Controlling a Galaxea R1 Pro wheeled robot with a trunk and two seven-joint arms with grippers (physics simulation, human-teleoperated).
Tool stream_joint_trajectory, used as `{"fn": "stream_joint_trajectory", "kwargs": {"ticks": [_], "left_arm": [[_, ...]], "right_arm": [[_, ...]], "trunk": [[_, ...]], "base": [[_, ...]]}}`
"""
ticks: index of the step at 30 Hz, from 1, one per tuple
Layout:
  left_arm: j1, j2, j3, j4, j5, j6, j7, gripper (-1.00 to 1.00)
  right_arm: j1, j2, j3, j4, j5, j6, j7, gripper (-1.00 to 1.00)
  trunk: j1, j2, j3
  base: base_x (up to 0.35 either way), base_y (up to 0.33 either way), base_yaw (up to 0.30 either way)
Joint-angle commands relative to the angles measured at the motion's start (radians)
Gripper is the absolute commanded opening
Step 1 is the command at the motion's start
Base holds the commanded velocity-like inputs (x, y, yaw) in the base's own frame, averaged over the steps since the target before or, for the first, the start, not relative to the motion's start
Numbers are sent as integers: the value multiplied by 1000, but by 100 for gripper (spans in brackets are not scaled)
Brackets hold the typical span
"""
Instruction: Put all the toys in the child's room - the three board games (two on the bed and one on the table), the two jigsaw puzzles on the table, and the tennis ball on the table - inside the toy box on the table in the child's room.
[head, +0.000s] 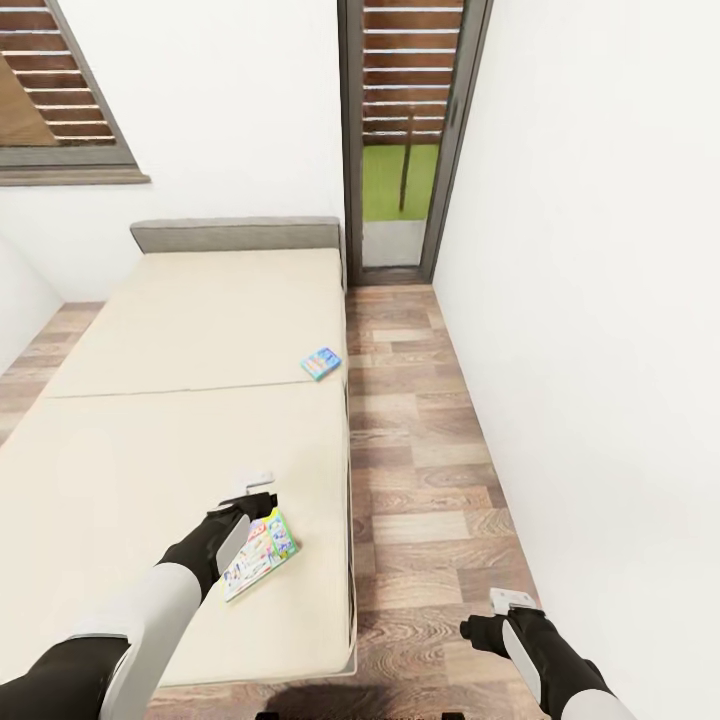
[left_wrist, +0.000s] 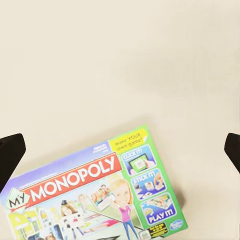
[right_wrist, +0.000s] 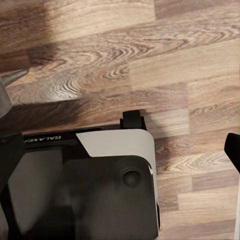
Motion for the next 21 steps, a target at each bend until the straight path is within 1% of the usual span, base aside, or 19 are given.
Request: {"fn": "stream_joint_trajectory", "kwargs": {"ticks": [1, 8, 14, 17, 18, 21], "left_arm": [[0, 0, -1, -2, 9, 2, 4, 100], [0, 0, -2, -1, 8, -23, 3, 100], [0, 0, -8, 4, 7, -63, 1, 100], [0, 0, -23, 5, 7, -69, 1, 100], [0, 0, -38, 5, 7, -72, 2, 100], [1, 0, -62, 5, 8, -76, 3, 100]], "right_arm": [[0, 1, -3, -2, -2, 5, 1, 100], [0, 0, -3, -2, -2, 5, 1, 100], [0, 0, -3, -1, -2, 4, 0, 100], [0, 0, -3, -2, -2, 5, 0, 100], [0, 0, -3, -1, -2, 4, 0, 100], [0, 0, -3, -1, -2, 4, 0, 100]], "trunk": [[0, -2, -3], [0, -2, -15], [0, -2, -25], [0, -2, -30], [0, -2, -31], [0, -2, -36]], "base": [[0, 0, 0], [0, 0, 0], [0, 0, 0], [0, 0, 0], [0, 0, 0], [0, 0, 0]]}}
